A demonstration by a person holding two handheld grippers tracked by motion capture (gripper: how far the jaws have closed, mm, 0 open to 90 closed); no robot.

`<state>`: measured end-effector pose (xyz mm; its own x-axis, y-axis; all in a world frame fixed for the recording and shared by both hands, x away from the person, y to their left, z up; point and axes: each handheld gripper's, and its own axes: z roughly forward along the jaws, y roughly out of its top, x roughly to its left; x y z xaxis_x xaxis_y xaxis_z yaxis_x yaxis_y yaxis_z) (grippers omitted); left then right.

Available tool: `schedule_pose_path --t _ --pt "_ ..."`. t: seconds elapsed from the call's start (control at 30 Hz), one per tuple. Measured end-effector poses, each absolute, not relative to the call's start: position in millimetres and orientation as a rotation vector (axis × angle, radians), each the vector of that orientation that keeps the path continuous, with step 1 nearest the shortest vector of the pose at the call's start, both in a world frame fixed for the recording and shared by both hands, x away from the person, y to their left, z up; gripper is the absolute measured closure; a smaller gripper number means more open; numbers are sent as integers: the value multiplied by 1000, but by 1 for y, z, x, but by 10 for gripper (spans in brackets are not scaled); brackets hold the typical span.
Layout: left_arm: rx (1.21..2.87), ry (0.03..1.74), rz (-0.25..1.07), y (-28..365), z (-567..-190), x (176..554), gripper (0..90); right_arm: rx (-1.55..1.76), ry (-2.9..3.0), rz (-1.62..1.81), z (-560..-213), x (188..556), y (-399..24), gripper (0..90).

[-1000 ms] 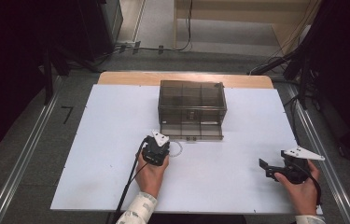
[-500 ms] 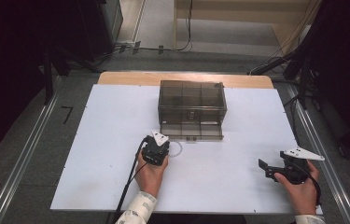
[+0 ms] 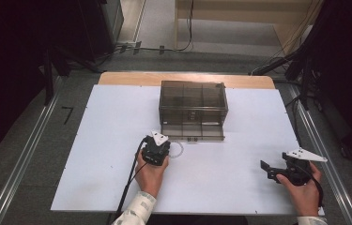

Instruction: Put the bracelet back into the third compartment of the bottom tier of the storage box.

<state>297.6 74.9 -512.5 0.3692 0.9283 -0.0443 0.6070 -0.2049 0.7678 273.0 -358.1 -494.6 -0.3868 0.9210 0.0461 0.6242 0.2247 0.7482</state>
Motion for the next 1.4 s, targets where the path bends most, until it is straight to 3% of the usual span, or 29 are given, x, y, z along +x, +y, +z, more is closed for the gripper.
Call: schedule_pose_path --t 0.8,1.4 --pt "1875 1282 474 76 -496 295 886 1434 2096 983 -495 273 -359 36" --pt "1864 1237 473 75 -476 289 886 1420 2098 994 -493 272 -356 39"
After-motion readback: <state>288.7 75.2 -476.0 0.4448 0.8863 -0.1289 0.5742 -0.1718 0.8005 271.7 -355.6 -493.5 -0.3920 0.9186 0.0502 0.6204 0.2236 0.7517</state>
